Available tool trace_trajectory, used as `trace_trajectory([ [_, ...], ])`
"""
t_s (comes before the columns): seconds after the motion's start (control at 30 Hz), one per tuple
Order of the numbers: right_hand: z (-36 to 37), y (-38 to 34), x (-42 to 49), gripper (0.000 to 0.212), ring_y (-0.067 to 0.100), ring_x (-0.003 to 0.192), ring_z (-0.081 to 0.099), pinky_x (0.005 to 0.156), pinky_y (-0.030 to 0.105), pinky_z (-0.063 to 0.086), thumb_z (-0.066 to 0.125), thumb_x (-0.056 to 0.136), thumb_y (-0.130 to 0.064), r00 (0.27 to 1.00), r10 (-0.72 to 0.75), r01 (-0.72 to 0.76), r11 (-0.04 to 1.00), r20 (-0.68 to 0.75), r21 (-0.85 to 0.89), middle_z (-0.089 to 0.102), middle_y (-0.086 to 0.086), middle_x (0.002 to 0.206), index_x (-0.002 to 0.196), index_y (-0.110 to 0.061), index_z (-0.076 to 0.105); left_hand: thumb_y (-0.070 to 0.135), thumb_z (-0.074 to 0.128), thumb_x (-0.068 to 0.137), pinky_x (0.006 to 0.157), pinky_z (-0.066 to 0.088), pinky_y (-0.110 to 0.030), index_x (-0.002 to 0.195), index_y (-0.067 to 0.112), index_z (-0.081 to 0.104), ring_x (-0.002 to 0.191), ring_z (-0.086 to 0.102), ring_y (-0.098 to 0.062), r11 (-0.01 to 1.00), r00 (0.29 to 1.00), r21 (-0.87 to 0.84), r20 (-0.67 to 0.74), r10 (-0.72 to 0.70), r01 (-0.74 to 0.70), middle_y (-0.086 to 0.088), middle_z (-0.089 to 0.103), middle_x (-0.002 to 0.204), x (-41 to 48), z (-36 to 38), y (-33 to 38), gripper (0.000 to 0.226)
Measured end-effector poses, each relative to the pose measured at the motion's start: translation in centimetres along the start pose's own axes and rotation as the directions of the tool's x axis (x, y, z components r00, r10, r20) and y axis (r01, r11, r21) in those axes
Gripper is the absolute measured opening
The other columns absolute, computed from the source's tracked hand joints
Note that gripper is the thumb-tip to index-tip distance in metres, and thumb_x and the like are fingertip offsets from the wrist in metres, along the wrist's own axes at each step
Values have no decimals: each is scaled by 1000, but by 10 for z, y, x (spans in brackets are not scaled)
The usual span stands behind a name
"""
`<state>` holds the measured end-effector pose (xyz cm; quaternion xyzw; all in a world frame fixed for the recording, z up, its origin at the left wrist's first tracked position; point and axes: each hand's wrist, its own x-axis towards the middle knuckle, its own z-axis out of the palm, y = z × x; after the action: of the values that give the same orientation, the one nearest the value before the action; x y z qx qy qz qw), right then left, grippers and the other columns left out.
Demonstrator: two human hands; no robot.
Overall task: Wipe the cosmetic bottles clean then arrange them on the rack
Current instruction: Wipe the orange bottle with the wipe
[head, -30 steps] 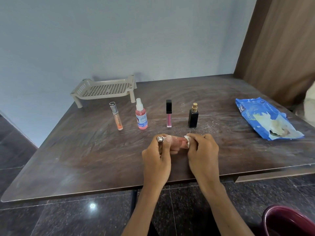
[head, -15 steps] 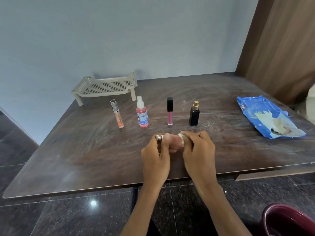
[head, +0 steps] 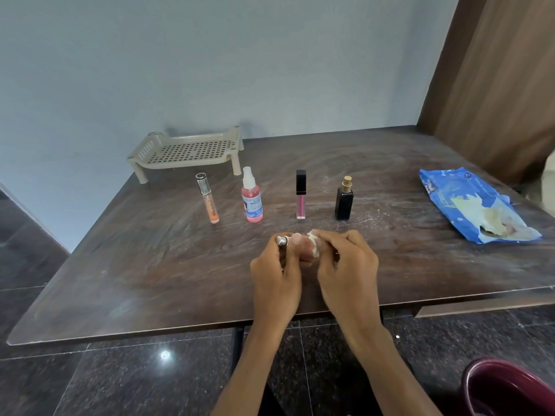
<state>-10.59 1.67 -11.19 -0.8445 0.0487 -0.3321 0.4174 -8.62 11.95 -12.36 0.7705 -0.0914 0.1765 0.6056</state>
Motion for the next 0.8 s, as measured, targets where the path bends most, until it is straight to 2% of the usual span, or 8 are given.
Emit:
trace_trajectory([
  [0.1,-6,16,8,21,4,71,51,68,4,38,58,95,-10,995,98,-95,989,17,-116,55,0,84,110,-14,73,32,49,103,67,52,-10,94,11,69,72,73,0,1000,1000,-26,10,-2,2,9,75,76,0,2,1,30],
  [0.17,-9,25,13,21,8,73,51,64,9,35,57,95,-10,983,175,-161,968,56,-191,56,2,86,106,-14,74,33,49,103,66,52,-10,94,9,68,70,73,-1,999,1000,-42,20,-6,7,5,76,77,-1,3,1,32],
  [0.27,-9,25,13,21,6,78,53,67,7,37,56,94,-10,974,193,-170,968,116,-183,62,1,90,102,-19,74,37,47,102,68,56,-17,91,10,67,69,74,-5,997,999,-70,-16,-31,30,3,77,75,1,0,-3,35],
  [0.37,-13,17,9,25,0,77,61,71,1,40,58,94,-13,952,272,-274,962,143,-9,70,-9,88,104,-33,70,43,45,100,72,62,-36,91,9,67,71,75,-15,983,995,-164,-45,-93,84,-3,77,76,3,-1,-4,41],
  [0.47,-16,9,8,20,-5,70,65,65,6,45,60,95,-17,878,438,-477,836,193,270,73,-10,76,101,-32,70,46,45,98,74,62,-41,92,9,68,74,76,-22,958,983,-253,-88,-162,136,-7,77,78,4,-2,-7,44],
  [0.53,-17,5,6,17,-1,71,67,71,13,48,62,94,-18,845,488,-535,768,219,353,74,-10,77,102,-29,73,46,45,99,73,61,-38,94,8,67,74,75,-23,944,977,-295,-104,-185,147,-8,76,79,4,-3,-7,44],
  [0.63,-19,2,3,16,4,74,68,78,20,52,64,92,-18,833,497,-553,723,243,415,75,-10,79,99,-30,74,39,44,103,70,59,-30,92,11,65,73,74,-21,922,965,-347,-127,-228,172,-7,75,78,6,-4,-4,37],
  [0.8,-25,0,7,15,2,67,63,64,10,50,66,91,-16,827,506,-554,661,245,505,75,-3,80,100,-24,75,36,46,103,68,58,-26,89,15,67,72,71,-17,882,961,-422,-80,-266,209,-4,75,76,7,-4,-1,33],
])
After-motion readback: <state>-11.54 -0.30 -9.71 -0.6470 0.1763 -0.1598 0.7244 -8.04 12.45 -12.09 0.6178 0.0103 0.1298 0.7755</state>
